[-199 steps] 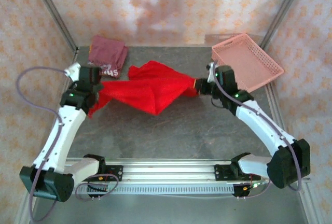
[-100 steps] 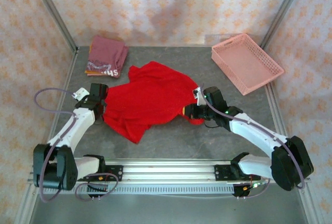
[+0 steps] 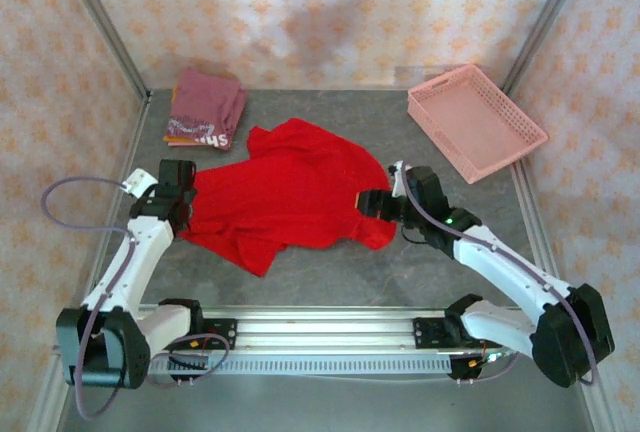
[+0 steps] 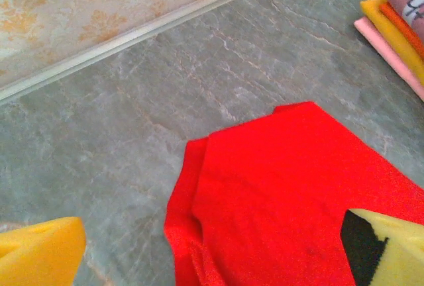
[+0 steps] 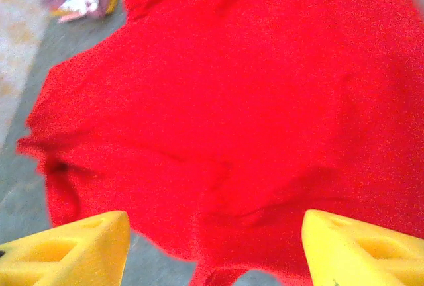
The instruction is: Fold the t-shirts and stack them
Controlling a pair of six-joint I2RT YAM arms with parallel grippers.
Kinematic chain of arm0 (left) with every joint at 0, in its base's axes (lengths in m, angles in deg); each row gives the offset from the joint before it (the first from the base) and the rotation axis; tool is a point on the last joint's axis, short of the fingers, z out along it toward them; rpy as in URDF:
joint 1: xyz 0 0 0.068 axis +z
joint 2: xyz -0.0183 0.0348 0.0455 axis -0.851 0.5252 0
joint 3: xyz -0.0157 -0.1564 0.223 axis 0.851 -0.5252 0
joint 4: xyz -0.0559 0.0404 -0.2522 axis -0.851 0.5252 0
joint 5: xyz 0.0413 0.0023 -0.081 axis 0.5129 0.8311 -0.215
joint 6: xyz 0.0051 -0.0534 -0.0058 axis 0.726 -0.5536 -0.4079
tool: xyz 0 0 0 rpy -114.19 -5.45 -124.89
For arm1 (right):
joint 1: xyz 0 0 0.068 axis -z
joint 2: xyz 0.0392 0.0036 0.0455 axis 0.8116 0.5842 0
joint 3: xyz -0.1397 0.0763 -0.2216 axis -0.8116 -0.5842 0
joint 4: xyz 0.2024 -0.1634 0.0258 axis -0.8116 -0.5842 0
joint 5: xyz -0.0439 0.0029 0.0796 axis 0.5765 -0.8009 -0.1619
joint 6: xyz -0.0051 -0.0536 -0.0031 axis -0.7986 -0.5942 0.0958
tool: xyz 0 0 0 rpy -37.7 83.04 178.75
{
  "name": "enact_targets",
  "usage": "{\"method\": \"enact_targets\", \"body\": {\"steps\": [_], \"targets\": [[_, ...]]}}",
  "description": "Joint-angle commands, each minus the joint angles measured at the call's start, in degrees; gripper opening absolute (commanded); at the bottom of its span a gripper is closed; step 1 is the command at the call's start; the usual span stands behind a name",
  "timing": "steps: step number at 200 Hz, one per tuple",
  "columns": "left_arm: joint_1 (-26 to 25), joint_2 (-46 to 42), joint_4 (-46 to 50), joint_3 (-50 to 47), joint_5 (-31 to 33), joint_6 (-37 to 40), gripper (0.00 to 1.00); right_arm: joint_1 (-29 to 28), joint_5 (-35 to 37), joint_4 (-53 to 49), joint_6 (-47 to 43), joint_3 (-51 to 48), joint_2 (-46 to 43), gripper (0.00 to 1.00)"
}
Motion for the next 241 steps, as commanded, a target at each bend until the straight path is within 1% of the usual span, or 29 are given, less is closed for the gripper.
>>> {"method": "enact_targets", "body": {"steps": [1, 24, 37, 54, 69, 92, 105, 119, 150, 159, 171, 190, 214, 241], "targets": [[-5.38, -1.90, 7.47, -0.45, -3.27, -3.62, 1.00, 1.90, 9.86, -4.13, 2.00, 1.51, 1.82, 0.69], [-14.74, -2.59, 8.55, -2.46, -9.32, -10.06, 1.00, 3.35, 9.48, -3.98, 3.54, 2.46, 4.94, 0.69], [-20.55, -2.79, 7.82, -4.32, -12.35, -14.95, 0.95, 3.48, 8.76, -3.40, 4.09, 2.70, 5.92, 0.69], [-28.64, -2.50, 6.66, -5.88, -14.16, -22.01, 0.92, 3.55, 7.65, -2.08, 4.77, 2.56, 7.64, 0.68], [-34.72, -1.62, 6.77, -6.46, -14.77, -28.94, 0.89, 3.52, 7.07, -1.63, 5.23, 2.52, 8.39, 0.68], [-40.96, -1.67, 4.03, -9.64, -16.99, -39.69, 0.81, 3.55, 6.69, -1.25, 5.49, 2.45, 9.06, 0.68], [-43.80, -2.33, 2.16, -11.60, -16.68, -45.06, 0.76, 3.51, 6.58, -0.79, 5.67, 2.22, 9.26, 0.68], [-45.60, -2.04, -1.05, -13.39, -17.06, -48.48, 0.72, 3.50, 6.26, -0.38, 6.01, 2.01, 9.57, 0.68], [-45.95, 3.68, -6.08, -14.05, -21.84, -51.02, 0.64, 3.50, 5.20, 0.35, 6.52, 1.99, 10.44, 0.68], [-46.28, 4.87, -5.85, -13.51, -22.78, -51.86, 0.63, 3.54, 5.18, 0.11, 6.54, 2.15, 10.49, 0.68], [-47.14, 5.25, -2.28, -12.12, -22.38, -53.11, 0.61, 3.47, 5.31, -0.25, 6.42, 2.17, 10.31, 0.68], [-48.03, 3.87, 1.83, -11.34, -21.22, -54.12, 0.62, 3.50, 5.79, -0.51, 6.23, 1.92, 9.83, 0.68], [-48.79, 3.12, -0.18, -13.09, -23.18, -55.72, 0.61, 3.57, 5.90, -0.12, 6.35, 1.74, 10.20, 0.68], [-48.94, 4.94, -4.09, -14.10, -24.71, -56.71, 0.57, 3.64, 5.11, 0.94, 6.80, 1.97, 11.21, 0.68]]}}
